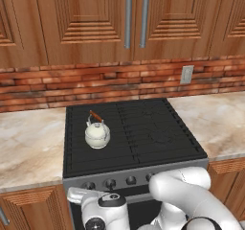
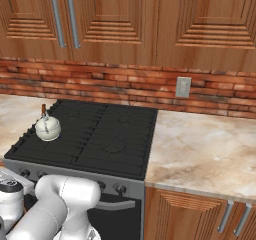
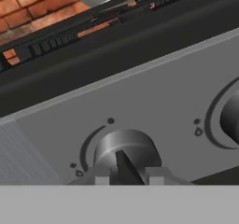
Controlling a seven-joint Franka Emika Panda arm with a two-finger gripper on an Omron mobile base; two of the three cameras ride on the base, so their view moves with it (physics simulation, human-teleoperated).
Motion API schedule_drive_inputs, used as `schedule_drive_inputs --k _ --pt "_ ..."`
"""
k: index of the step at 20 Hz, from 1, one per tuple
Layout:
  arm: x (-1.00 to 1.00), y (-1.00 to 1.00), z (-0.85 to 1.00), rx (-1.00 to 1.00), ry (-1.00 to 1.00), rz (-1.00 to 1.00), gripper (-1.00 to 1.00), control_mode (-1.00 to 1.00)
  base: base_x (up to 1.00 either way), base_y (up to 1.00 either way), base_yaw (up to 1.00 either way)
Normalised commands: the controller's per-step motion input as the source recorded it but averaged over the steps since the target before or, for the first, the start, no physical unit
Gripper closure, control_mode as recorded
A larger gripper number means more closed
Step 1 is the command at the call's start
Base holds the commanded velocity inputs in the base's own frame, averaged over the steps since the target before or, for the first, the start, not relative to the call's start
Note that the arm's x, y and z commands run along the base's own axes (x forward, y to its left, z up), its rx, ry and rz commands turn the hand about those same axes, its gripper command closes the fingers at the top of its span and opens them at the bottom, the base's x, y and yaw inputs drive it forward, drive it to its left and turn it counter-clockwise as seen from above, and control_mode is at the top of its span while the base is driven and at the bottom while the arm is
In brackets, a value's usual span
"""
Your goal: The kettle is done boiling. Turn off the stove, then wait for 300 timesteps before moving the kettle to the dining table.
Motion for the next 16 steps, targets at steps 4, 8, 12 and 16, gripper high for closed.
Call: schedule_drive_inputs --k 4,8,12,16 --pt "-0.06 0.00 0.00 0.00 -0.01 0.00 -1.00 -1.00 0.00 0.00 0.00" --pt "-0.22 0.00 0.00 0.00 -0.02 0.00 -1.00 -1.00 0.00 0.00 0.00" --pt "-0.30 0.06 0.04 0.00 -0.03 0.00 -1.00 -1.00 0.00 0.00 0.00" --pt "-0.36 0.13 0.19 0.00 -0.04 0.00 -1.00 -1.00 0.00 0.00 0.00"
